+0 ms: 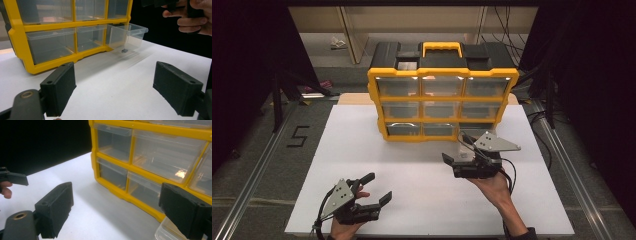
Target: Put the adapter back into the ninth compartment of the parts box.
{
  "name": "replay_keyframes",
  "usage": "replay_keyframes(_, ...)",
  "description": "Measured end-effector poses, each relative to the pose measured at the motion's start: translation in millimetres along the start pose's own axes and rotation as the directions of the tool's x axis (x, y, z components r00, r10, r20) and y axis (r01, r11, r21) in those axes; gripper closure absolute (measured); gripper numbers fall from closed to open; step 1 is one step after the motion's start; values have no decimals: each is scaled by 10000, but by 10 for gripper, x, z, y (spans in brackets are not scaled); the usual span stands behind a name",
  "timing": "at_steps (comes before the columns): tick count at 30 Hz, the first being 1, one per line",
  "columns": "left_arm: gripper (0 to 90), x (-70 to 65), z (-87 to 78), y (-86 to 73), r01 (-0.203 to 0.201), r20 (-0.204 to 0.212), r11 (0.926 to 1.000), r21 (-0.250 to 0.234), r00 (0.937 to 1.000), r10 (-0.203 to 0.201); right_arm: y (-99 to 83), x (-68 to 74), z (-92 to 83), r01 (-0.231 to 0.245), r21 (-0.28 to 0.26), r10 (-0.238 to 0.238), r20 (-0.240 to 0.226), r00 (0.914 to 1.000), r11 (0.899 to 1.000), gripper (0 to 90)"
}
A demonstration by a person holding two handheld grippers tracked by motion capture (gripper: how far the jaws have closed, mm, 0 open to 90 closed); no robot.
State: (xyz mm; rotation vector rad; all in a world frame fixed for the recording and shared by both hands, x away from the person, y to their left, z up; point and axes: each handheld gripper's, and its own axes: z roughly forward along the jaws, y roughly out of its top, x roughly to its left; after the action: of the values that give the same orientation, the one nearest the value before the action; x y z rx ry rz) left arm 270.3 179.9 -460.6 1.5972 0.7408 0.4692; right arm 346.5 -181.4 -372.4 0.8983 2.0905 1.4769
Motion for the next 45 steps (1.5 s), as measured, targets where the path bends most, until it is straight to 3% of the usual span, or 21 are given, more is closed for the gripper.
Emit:
replay_keyframes(16,175,-1,1,0,-4,8,10000,2,10000,4,-39,103,-58,104,-390,-116,-304,9995,9992,133)
replay_keyframes(45,174,1,1,1,63,168,9999,-91,9998,-62,-200,195,-174,48,-957,-91,-441,9990,9954,134)
